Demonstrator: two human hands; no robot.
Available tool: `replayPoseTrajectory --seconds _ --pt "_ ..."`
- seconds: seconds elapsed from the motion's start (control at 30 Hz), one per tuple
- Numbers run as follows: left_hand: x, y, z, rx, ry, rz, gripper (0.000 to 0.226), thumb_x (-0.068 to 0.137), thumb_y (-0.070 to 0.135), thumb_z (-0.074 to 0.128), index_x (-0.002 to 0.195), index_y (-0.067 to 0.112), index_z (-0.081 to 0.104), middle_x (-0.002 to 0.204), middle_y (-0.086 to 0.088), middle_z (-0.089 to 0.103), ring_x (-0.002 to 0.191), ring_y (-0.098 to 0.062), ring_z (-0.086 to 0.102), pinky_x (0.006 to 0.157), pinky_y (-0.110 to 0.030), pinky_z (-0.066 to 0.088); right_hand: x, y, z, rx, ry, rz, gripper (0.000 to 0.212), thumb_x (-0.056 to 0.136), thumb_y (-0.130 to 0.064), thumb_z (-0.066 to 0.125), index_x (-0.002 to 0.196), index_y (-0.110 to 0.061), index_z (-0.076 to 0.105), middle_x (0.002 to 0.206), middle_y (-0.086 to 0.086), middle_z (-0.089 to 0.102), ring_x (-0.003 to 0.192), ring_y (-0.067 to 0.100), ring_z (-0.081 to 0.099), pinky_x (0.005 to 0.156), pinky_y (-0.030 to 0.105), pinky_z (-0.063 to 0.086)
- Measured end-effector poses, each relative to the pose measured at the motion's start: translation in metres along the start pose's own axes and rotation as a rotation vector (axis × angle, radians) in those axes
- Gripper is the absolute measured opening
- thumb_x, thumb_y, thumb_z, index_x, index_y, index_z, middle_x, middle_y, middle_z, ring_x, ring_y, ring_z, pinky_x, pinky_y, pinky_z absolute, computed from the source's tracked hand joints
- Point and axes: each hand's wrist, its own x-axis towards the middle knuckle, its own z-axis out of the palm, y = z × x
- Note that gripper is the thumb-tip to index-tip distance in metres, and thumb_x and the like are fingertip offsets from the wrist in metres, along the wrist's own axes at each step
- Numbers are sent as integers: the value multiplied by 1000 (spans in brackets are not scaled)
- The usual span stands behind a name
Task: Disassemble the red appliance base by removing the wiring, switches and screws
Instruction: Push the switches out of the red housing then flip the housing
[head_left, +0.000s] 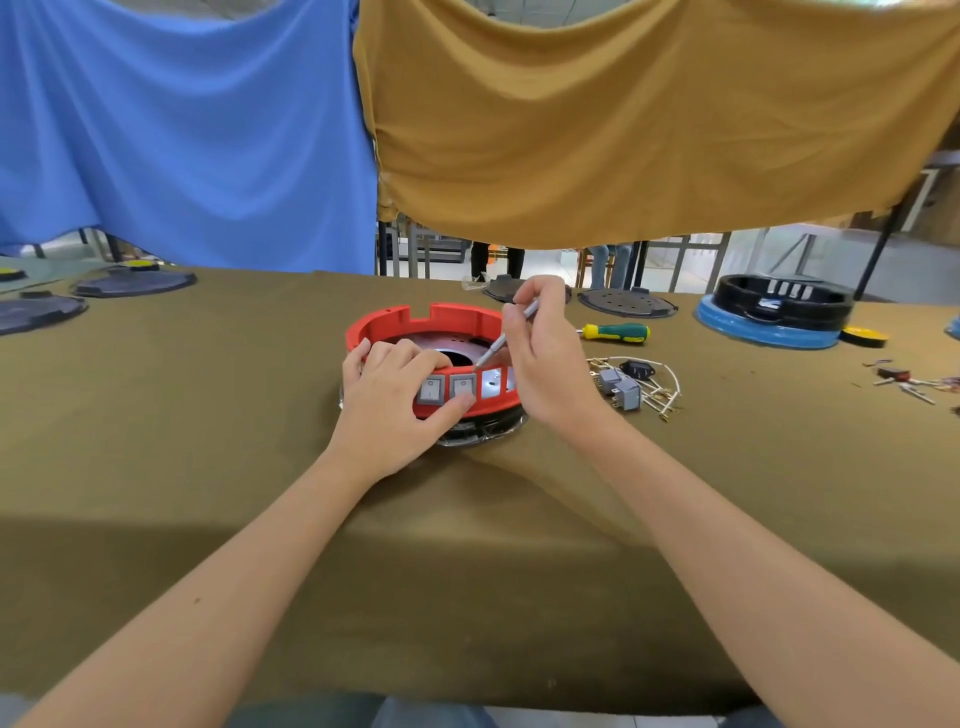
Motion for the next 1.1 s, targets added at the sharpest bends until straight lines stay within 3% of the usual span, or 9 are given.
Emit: replayPoseTrajectory --seconds 0.07,0.17,0.27,0.43,0.57,0.7,0.77,0.97,1.1 --pt "0 0 0 1 3 0 44 84 63 46 103 27 62 93 14 48 99 -12 46 112 -44 19 4 0 -2 -9 -44 -4 3 107 -19 36 106 -17 34 71 2 59 66 11 69 61 33 54" --pt "0 -1 1 2 6 2 44 84 63 45 102 27 62 93 15 47 99 -12 46 112 -44 20 7 0 -2 -81 -77 -60 4 107 -19 39 106 -18 34 67 -9 52 59 -1 62 52 17 46" --pt "1 -1 2 12 5 5 44 84 64 45 102 27 62 93 15 47 99 -12 46 112 -43 19 11 -2 -4 -155 -124 -115 6 106 -19 41 105 -16 35 61 -9 45 47 -4 50 46 13 37" --pt "1 -3 2 8 10 7 44 84 65 46 102 28 61 93 15 47 98 -9 44 112 -43 19 33 -15 -8 -264 -365 -129 7 106 -16 39 102 -13 34 64 2 49 50 13 43 49 28 36" --pt "1 -3 2 11 3 14 47 84 66 45 103 26 62 94 15 47 99 -10 44 113 -43 18 56 -25 -10 -300 -549 26 7 105 -15 41 104 -10 37 70 4 51 54 12 48 53 27 41" --pt "0 -3 2 -5 11 21 47 83 66 47 103 26 63 94 15 47 99 -9 45 113 -45 19 69 -31 -13 -172 -727 289 10 106 -13 40 112 -8 35 79 17 67 59 17 71 59 31 61" --pt "0 -3 2 -5 16 17 48 83 66 47 104 26 63 95 15 48 99 -9 45 114 -44 19 67 -30 -13 -175 -691 255 9 106 -15 41 110 -9 36 76 15 66 55 11 69 54 26 59" --pt "1 -2 3 1 33 17 45 83 65 48 103 27 63 94 13 50 98 -11 47 113 -42 19 28 -11 -13 -163 -308 -31 8 106 -16 41 100 -12 36 66 2 56 51 6 58 46 16 41" --pt "1 -2 3 -1 34 17 44 84 65 48 103 27 62 93 14 48 98 -10 45 112 -38 15 22 -14 -7 -271 -336 -145 11 105 -18 42 97 -18 34 65 1 55 49 7 49 48 20 36"
